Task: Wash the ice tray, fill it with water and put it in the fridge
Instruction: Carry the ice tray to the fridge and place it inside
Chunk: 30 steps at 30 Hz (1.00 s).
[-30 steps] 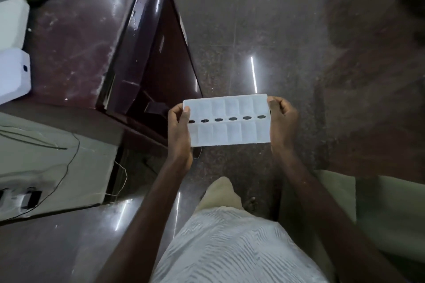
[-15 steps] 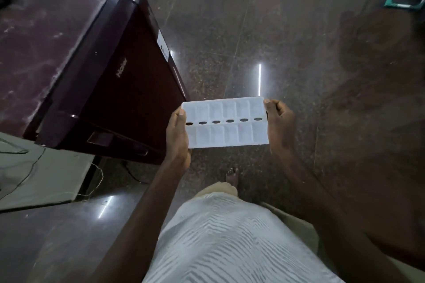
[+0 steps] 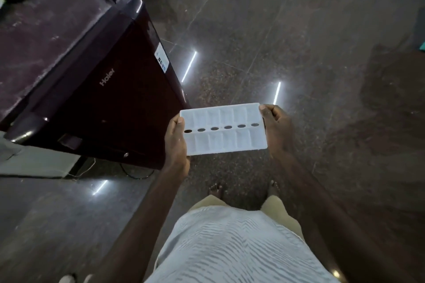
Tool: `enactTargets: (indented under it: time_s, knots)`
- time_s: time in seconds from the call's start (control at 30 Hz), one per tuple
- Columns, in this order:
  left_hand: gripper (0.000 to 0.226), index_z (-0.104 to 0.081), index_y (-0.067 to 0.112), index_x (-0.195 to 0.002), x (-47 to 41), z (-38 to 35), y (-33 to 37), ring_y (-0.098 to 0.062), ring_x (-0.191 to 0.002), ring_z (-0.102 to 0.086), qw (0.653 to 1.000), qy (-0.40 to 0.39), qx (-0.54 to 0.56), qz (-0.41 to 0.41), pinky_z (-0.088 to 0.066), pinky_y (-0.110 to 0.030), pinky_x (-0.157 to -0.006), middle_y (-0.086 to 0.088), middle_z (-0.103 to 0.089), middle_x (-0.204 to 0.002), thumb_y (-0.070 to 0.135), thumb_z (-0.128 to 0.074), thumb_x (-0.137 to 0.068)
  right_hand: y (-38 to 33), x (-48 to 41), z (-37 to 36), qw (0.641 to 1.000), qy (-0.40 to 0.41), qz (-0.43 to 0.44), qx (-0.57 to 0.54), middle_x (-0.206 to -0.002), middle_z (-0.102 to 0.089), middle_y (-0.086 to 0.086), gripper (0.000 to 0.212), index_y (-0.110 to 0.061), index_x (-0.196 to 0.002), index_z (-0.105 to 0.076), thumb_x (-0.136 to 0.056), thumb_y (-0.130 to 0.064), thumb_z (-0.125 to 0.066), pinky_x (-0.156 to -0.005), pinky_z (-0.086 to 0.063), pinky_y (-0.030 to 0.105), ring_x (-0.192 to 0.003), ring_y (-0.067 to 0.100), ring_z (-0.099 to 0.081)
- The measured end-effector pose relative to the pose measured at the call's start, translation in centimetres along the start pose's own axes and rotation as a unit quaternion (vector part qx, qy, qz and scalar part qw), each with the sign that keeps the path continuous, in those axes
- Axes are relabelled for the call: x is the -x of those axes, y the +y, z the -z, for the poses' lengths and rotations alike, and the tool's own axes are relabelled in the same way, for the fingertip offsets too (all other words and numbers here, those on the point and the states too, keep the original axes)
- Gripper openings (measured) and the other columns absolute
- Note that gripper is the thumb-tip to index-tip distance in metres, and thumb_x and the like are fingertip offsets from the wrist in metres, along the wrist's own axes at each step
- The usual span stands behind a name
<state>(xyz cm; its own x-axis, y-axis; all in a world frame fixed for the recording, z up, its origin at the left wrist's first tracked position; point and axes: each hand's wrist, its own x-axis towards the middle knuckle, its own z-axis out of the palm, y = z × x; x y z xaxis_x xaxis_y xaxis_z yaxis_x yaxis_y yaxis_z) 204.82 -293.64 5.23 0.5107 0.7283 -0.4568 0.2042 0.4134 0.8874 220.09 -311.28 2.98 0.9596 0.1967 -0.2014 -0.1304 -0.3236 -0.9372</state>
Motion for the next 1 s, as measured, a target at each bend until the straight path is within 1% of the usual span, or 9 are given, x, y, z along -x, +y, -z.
enactTargets:
  time_s: [0.07, 0.13, 0.23, 0.3, 0.43, 0.6, 0.77, 0.87, 1.0]
  knots:
    - [0.023, -0.068, 0.028, -0.122, 0.5, -1.8, -0.1, -0.016, -0.098, -0.070, 0.999, 0.036, 0.011, -0.014, -0.056, -0.048, -0.088, 0.005, -0.073, -0.106, 0.034, -0.048, -0.110, 0.2, -1.9, 1.3, 0.999, -0.035, 0.007, -0.003, -0.089, -0.075, -0.005, 0.017, -0.022, -0.097, -0.074, -0.102, -0.034, -0.062, -0.069, -0.059, 0.036, -0.081, 0.015, -0.071]
    - [0.028, -0.065, 0.021, -0.129, 1.0, -3.5, -0.5, -0.022, -0.103, -0.069, 0.997, 0.069, 0.029, -0.018, -0.055, -0.048, -0.091, -0.001, -0.072, -0.110, 0.032, -0.049, -0.110, 0.0, -3.6, 2.6, 0.996, -0.085, 0.017, -0.002, -0.080, -0.074, -0.013, 0.015, -0.028, -0.092, -0.072, -0.102, -0.033, -0.061, -0.060, -0.057, 0.029, -0.071, 0.006, -0.069]
    - [0.030, -0.066, 0.023, -0.131, 2.2, -6.1, -1.9, -0.021, -0.104, -0.071, 0.991, 0.116, 0.059, -0.024, -0.057, -0.042, -0.089, 0.000, -0.074, -0.111, 0.033, -0.049, -0.110, -0.2, -5.7, 5.0, 0.989, -0.144, 0.038, -0.004, -0.073, -0.071, -0.013, 0.017, -0.028, -0.093, -0.073, -0.098, -0.037, -0.060, -0.053, -0.052, 0.021, -0.062, 0.001, -0.064]
    - [0.027, -0.068, 0.030, -0.128, 3.3, -7.9, -3.0, -0.018, -0.105, -0.073, 0.986, 0.146, 0.080, -0.017, -0.060, -0.037, -0.085, 0.005, -0.076, -0.110, 0.035, -0.048, -0.110, -0.2, -7.3, 6.6, 0.983, -0.175, 0.053, 0.006, -0.074, -0.072, -0.012, 0.019, -0.025, -0.096, -0.074, -0.098, -0.037, -0.060, -0.055, -0.052, 0.023, -0.063, 0.002, -0.063]
    - [0.022, -0.069, 0.037, -0.119, 5.4, -11.8, -4.3, -0.019, -0.109, -0.073, 0.971, 0.200, 0.132, 0.011, -0.060, -0.038, -0.084, 0.010, -0.078, -0.108, 0.036, -0.049, -0.109, -0.4, -9.8, 8.8, 0.973, -0.225, 0.050, 0.017, -0.086, -0.076, -0.009, 0.025, -0.026, -0.102, -0.075, -0.096, -0.044, -0.059, -0.063, -0.058, 0.028, -0.072, 0.004, -0.068]
    - [0.035, -0.061, 0.026, -0.142, 7.3, -14.5, -4.6, -0.030, -0.123, -0.067, 0.949, 0.252, 0.188, 0.006, -0.054, -0.056, -0.105, -0.007, -0.071, -0.132, 0.034, -0.049, -0.110, -0.3, -11.7, 9.8, 0.962, -0.266, 0.059, 0.023, -0.091, -0.077, -0.007, 0.017, -0.028, -0.103, -0.074, -0.101, -0.039, -0.061, -0.067, -0.060, 0.033, -0.078, 0.009, -0.071]
    - [0.037, -0.060, 0.021, -0.143, 8.6, -15.3, -4.5, -0.031, -0.125, -0.066, 0.938, 0.284, 0.198, -0.012, -0.054, -0.055, -0.105, -0.010, -0.069, -0.135, 0.032, -0.046, -0.111, -0.9, -12.3, 9.2, 0.950, -0.300, 0.083, 0.026, -0.086, -0.077, -0.010, 0.014, -0.033, -0.095, -0.073, -0.103, -0.033, -0.062, -0.063, -0.057, 0.026, -0.073, 0.003, -0.070]
    - [0.035, -0.061, 0.024, -0.141, 8.9, -15.3, -4.3, -0.030, -0.124, -0.067, 0.929, 0.305, 0.211, -0.016, -0.056, -0.054, -0.103, -0.009, -0.070, -0.134, 0.034, -0.047, -0.111, -1.6, -12.6, 8.4, 0.942, -0.319, 0.097, 0.044, -0.088, -0.077, -0.009, 0.014, -0.028, -0.099, -0.074, -0.103, -0.034, -0.062, -0.069, -0.060, 0.035, -0.078, 0.008, -0.072]
    - [0.036, -0.062, 0.026, -0.141, 9.3, -15.0, -3.9, -0.030, -0.122, -0.068, 0.912, 0.337, 0.233, -0.012, -0.055, -0.057, -0.104, -0.007, -0.071, -0.133, 0.037, -0.049, -0.109, -2.6, -12.7, 6.8, 0.927, -0.355, 0.106, 0.057, -0.095, -0.077, -0.004, 0.020, -0.024, -0.104, -0.074, -0.102, -0.039, -0.061, -0.079, -0.062, 0.049, -0.089, 0.025, -0.074]
